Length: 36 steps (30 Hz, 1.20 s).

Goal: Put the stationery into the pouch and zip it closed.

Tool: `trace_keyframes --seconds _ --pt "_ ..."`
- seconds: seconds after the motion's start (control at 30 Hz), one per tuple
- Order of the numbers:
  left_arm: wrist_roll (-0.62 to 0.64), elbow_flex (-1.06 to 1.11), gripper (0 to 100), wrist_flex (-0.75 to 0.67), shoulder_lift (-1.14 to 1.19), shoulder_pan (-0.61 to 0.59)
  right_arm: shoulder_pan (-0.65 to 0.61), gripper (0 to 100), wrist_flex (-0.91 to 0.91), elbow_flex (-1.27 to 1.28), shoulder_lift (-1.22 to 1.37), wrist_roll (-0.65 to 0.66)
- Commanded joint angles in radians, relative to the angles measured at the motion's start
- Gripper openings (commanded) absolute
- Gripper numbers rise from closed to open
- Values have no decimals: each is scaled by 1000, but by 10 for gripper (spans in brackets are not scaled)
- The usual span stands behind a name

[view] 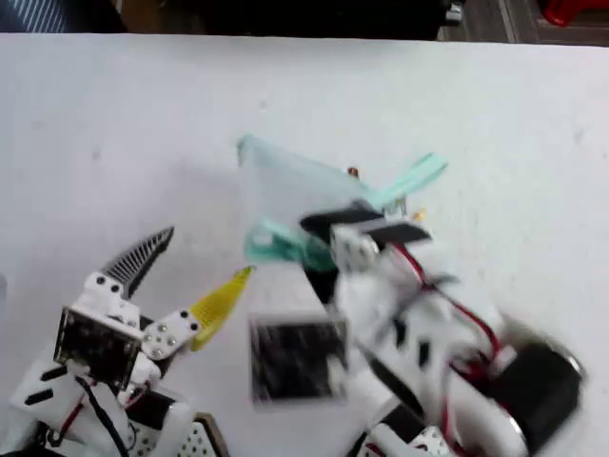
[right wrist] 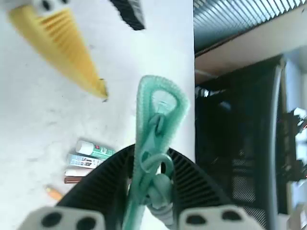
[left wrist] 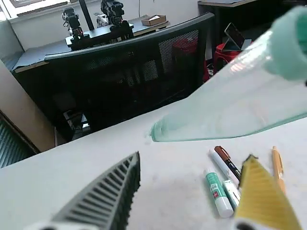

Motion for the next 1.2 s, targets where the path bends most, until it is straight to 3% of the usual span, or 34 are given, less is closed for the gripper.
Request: trace_keyframes --seconds 0.0,0.23,0.4,0.67,0.8,1.0,1.17 --pt "-63 -48 343 3 10 19 -76 16 22 52 -105 83" --pt "-167 -38 340 18 13 131 -225 16 22 118 -91 161" --pt "-192 61 339 -49 10 162 -280 16 22 118 -25 232" --pt "-184 224 339 -167 8 165 -245 16 -65 117 48 290" --pt "-92 221 339 -166 8 179 -180 16 -90 121 94 290" --pt "44 218 338 -167 7 349 -182 16 -90 118 108 288" --pt "80 198 308 -167 7 371 -185 16 -82 118 33 288"
